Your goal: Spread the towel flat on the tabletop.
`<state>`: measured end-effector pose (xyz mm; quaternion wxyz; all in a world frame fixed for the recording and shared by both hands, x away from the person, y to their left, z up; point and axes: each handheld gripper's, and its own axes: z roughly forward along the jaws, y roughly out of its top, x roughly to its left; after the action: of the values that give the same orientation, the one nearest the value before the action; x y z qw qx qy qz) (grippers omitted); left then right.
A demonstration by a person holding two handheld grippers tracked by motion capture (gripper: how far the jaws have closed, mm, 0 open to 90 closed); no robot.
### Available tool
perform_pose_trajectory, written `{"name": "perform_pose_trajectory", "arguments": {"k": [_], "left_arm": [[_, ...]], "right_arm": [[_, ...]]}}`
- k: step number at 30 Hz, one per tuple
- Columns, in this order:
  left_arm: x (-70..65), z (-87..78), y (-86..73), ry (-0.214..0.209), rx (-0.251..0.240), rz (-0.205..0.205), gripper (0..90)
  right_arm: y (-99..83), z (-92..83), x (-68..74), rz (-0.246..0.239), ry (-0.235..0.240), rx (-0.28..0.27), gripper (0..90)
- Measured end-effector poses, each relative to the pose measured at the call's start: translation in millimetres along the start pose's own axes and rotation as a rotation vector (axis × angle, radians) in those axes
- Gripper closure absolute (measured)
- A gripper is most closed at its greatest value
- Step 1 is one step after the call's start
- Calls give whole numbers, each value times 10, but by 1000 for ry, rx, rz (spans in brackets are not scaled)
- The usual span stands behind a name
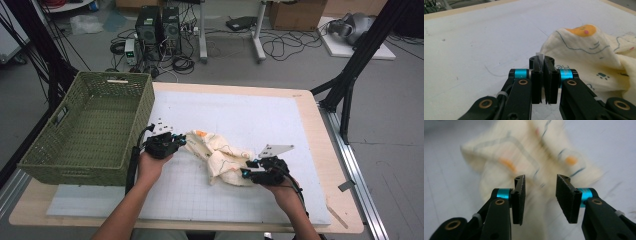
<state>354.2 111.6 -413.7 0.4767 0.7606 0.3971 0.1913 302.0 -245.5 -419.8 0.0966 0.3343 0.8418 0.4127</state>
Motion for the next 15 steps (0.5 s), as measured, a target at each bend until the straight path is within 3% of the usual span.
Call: {"name": "perform_pose_trajectory", "arguments": {"k": [3,5,7,10,11,14,15], "left_arm": [[25,-2,-1,7,-9,-6,855],[43,2,-5,12,-13,-14,855],[42,9,-6,10,-21,-20,855],[18,8,1,5,-32,-14,855],[18,6,3,2,-31,-7,855],[25,8,-2,-3,-31,-9,855],[29,8,-3,-9,-31,-5,855]], "right_arm": [[55,-161,-85,55,-64,-134,513],[78,-198,-138,94,-95,-185,457],[94,-126,-170,108,-102,-157,414],[103,151,-197,112,-102,-43,396],[107,205,-197,104,-103,-24,433],[122,292,-206,52,-86,10,781],[122,292,-218,27,-87,13,842]]}}
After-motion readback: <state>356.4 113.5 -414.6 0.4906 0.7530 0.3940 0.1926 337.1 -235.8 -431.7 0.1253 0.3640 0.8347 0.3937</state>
